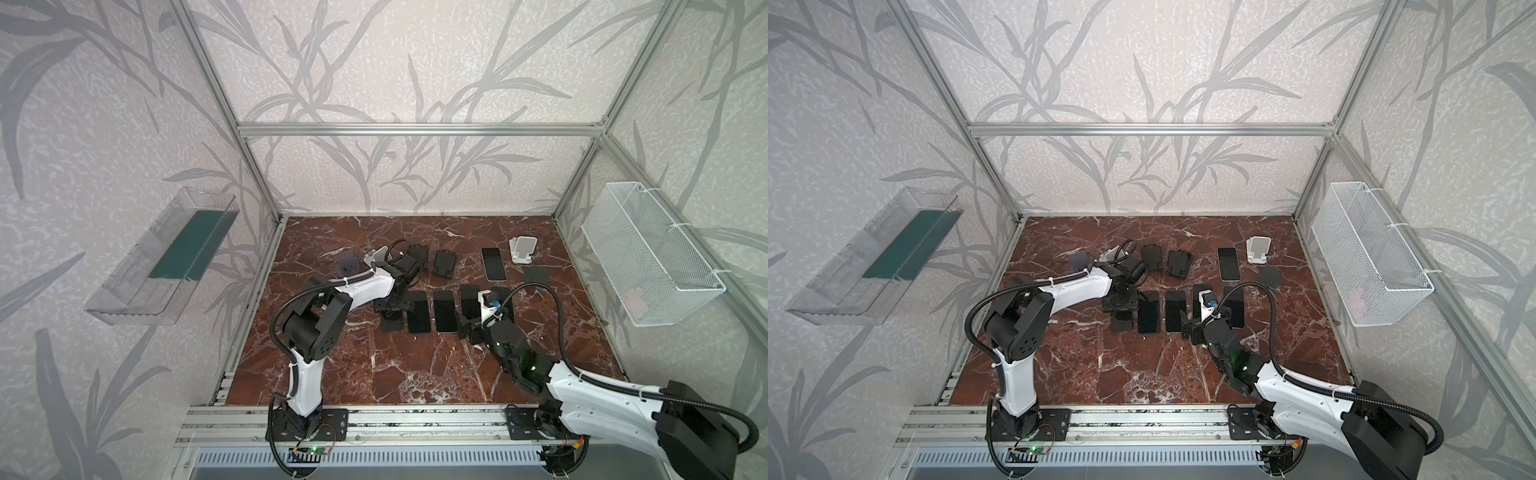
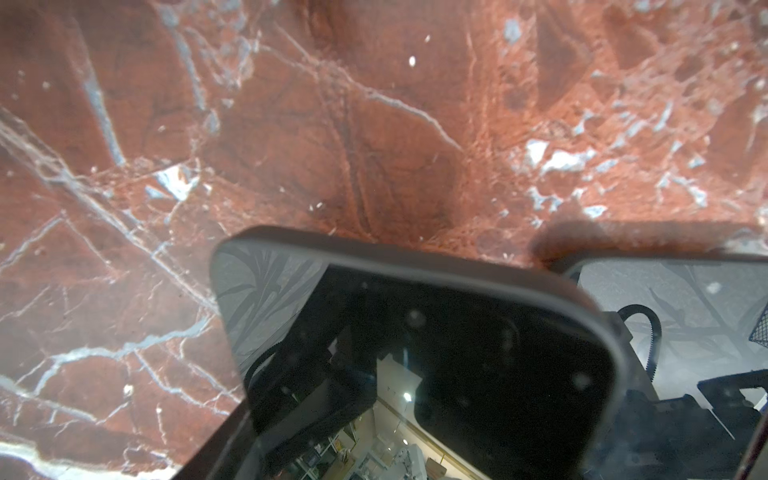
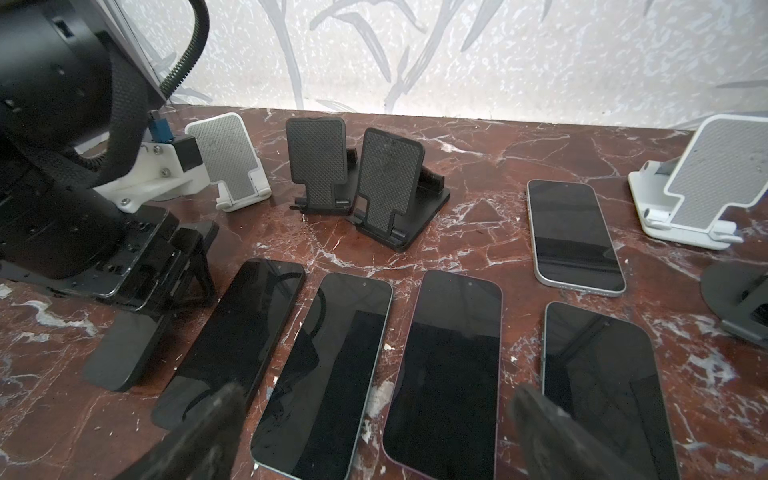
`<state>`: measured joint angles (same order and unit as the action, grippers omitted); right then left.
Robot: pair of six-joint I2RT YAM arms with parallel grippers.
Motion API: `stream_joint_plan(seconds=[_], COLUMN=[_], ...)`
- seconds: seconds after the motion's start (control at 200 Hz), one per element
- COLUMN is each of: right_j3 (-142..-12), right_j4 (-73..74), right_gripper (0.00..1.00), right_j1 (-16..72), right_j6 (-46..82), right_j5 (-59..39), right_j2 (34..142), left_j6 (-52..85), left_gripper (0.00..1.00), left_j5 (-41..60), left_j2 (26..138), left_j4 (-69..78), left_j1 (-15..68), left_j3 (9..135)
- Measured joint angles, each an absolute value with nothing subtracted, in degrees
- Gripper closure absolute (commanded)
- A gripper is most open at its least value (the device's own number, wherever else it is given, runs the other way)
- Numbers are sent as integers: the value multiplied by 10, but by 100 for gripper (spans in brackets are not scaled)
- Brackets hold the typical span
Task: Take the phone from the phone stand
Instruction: 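Carry the black phone nearer the robot beside the row of phones, then lower the black phone flat onto the table with the left gripper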
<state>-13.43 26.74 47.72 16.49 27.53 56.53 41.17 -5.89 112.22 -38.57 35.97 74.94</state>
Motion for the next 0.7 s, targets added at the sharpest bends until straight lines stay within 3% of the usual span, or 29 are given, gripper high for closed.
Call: stream_joint_plan(seconds=[0.7], right_j3=[-134], right_j4=[267], right_gripper=[1], right_j1=[477], right_j6=[165], right_j5=[269], right_j2=[567], left_j6=[407], left_gripper=[46], left_j5=[-49], left_j2=[1124], left_j4=[-385], left_j1=[359], left_j3=[748])
